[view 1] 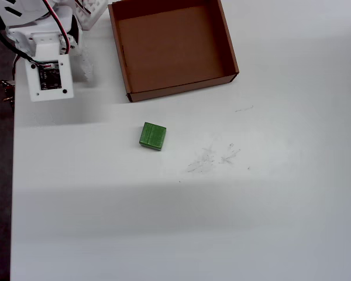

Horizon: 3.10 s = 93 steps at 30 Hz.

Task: Grasp a green cube and put it in a box.

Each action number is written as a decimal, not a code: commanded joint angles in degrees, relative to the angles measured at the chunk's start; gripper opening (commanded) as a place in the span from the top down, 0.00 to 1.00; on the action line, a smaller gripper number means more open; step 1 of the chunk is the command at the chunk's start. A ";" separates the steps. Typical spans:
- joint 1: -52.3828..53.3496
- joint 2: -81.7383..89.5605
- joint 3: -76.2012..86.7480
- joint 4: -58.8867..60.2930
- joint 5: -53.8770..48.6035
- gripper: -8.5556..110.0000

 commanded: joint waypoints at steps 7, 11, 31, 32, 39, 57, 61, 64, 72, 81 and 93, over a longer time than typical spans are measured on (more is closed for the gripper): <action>0.18 0.26 -0.26 -0.70 0.44 0.75; 0.18 0.26 -0.26 -0.70 0.44 0.75; 0.18 0.26 -0.26 -0.70 0.44 0.75; 0.18 0.26 -0.26 -0.70 0.44 0.75; 0.09 0.26 -0.26 -0.70 0.44 0.74; -0.79 -2.11 -0.35 -3.25 0.88 0.72; -1.05 -3.43 -0.35 -3.78 0.44 0.76; -1.05 -3.60 -0.35 -3.78 0.35 0.78; -1.41 -11.34 -5.36 -7.12 1.14 0.76; -3.96 -37.35 -27.25 -11.43 2.72 0.75; -13.01 -59.06 -45.70 -20.92 8.88 0.70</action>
